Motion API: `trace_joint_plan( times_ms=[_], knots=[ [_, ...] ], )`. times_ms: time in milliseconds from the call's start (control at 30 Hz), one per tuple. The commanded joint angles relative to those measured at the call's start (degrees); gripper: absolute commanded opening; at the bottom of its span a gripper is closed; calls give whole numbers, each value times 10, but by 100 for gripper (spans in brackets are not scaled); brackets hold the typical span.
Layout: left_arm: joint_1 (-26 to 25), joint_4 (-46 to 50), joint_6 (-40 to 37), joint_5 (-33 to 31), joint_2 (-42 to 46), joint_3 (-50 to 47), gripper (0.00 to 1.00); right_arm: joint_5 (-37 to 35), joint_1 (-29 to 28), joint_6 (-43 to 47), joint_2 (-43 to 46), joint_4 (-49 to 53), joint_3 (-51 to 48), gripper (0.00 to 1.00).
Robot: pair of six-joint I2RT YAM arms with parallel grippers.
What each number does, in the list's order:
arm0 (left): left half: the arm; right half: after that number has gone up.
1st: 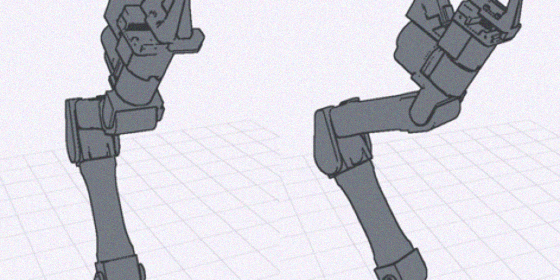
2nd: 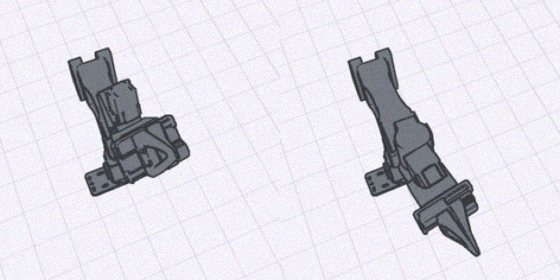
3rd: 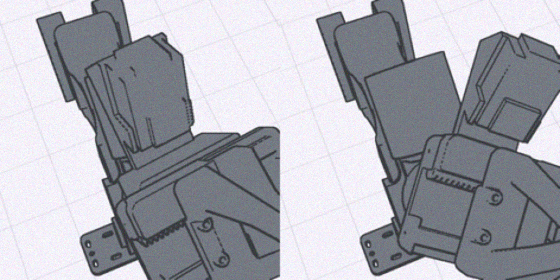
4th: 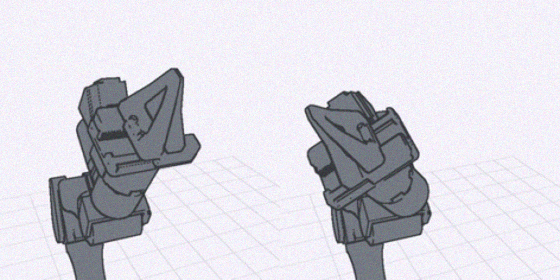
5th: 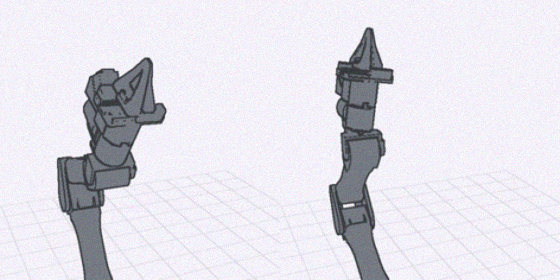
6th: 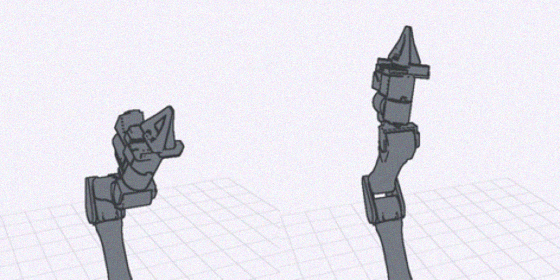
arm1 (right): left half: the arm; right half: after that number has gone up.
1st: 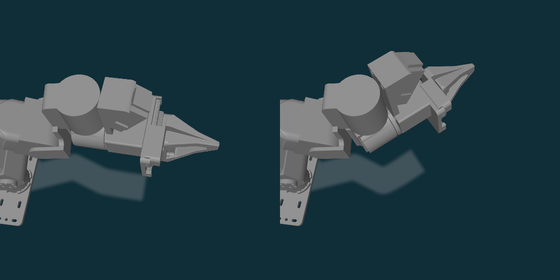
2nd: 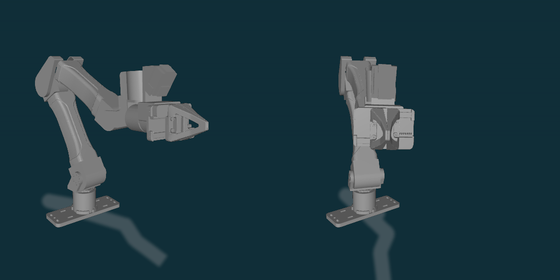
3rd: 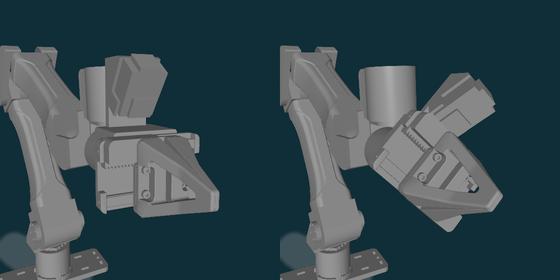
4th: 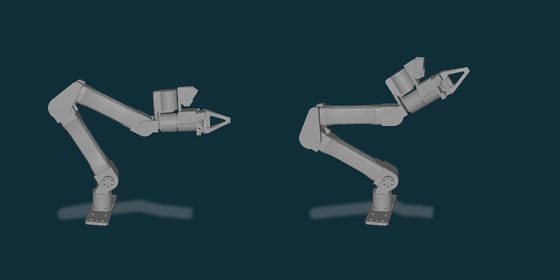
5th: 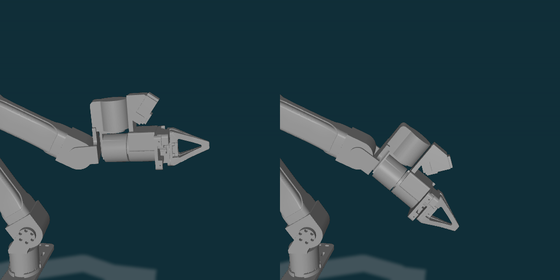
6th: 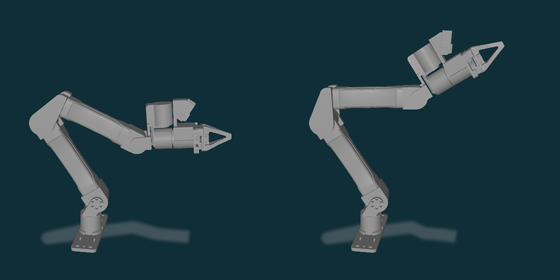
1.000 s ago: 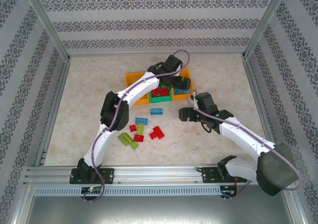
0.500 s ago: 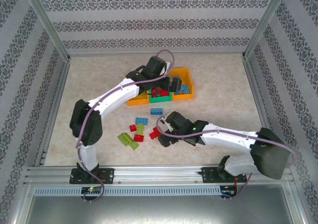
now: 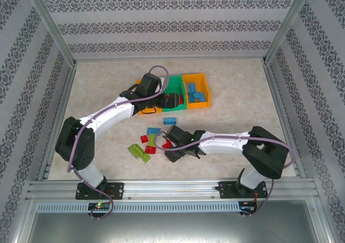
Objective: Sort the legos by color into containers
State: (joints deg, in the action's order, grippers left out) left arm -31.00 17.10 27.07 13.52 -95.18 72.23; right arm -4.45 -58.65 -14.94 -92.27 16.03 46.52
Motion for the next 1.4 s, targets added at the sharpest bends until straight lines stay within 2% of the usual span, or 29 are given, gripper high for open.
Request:
trace_joint_plan(
  times_ms=[0, 100, 233, 300, 567, 700, 833, 1033, 1367],
  knots=[
    [5, -22, 6, -1, 39, -17, 100, -31, -5, 2, -28, 13, 24, 74],
    [7, -15, 3, -19, 60, -33, 99, -42, -5, 3, -42, 8, 30, 65],
    [7, -34, 20, -16, 95, -79, 99, -63, -5, -3, -45, 4, 28, 39],
    [7, -46, 26, -15, 114, -103, 99, -70, -5, -8, -39, 6, 22, 33],
    [10, -24, 18, -82, 179, -158, 99, -76, 19, -20, 59, -24, -31, 27],
    [10, -5, 6, -88, 199, -167, 99, -48, 63, -20, 105, -45, -39, 27],
    [10, 9, -20, -82, 214, -185, 100, -1, 131, -25, 117, -59, -9, 27],
    [-1, 29, -64, -79, 237, -218, 100, 91, 241, -75, 62, -60, 93, 26],
    [-64, 36, -165, -50, 273, -275, 100, 169, 310, -157, -102, -28, 278, 31]
  ],
)
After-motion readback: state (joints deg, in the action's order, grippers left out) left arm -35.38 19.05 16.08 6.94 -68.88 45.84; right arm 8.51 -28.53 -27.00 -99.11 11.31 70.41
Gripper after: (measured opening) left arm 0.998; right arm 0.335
